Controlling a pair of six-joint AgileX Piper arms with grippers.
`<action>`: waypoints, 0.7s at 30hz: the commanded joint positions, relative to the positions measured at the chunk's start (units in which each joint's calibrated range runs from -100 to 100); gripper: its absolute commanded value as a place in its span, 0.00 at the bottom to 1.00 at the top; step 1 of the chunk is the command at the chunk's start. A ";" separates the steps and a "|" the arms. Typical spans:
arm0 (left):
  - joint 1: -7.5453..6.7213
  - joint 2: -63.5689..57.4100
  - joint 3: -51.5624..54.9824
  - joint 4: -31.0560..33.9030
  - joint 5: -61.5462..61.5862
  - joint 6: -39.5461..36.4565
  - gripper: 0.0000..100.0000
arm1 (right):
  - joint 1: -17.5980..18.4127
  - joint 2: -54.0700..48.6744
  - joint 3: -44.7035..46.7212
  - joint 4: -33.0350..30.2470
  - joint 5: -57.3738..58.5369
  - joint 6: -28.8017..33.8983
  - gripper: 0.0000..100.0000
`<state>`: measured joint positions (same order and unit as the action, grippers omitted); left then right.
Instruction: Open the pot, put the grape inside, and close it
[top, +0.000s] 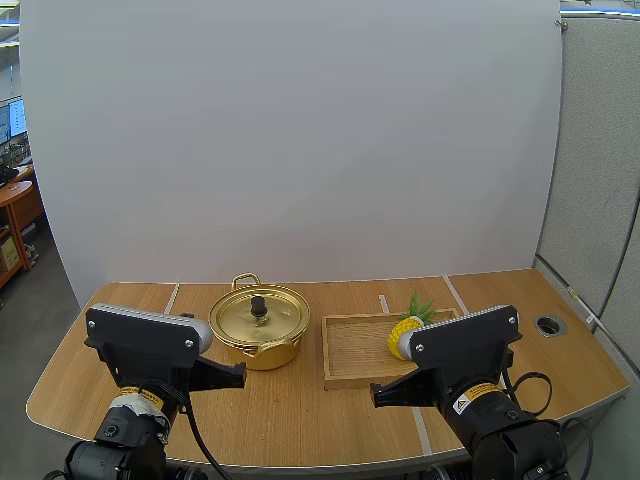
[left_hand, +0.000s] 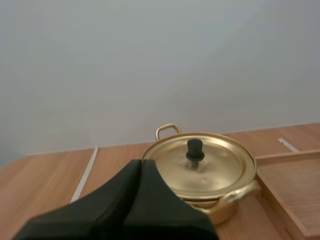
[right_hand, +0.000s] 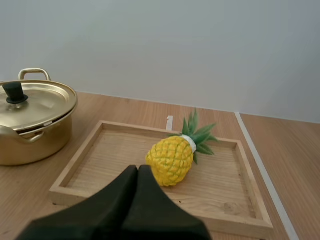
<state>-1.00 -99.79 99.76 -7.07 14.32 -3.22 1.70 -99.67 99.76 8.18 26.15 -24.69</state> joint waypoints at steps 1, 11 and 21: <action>-0.22 -0.21 0.24 0.16 14.58 -0.68 0.00 | -0.68 -0.33 0.24 -0.34 5.66 -0.05 0.00; -0.22 -0.21 0.24 0.05 15.64 -2.64 0.00 | -0.68 -0.33 0.24 -0.23 5.61 0.07 0.00; -0.22 -0.21 0.24 0.05 15.00 -2.64 0.00 | -0.68 -0.33 0.24 -0.23 5.61 0.07 0.00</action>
<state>-1.00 -99.79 99.87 -7.07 30.39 -5.23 1.16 -99.67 99.80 8.18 32.12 -24.60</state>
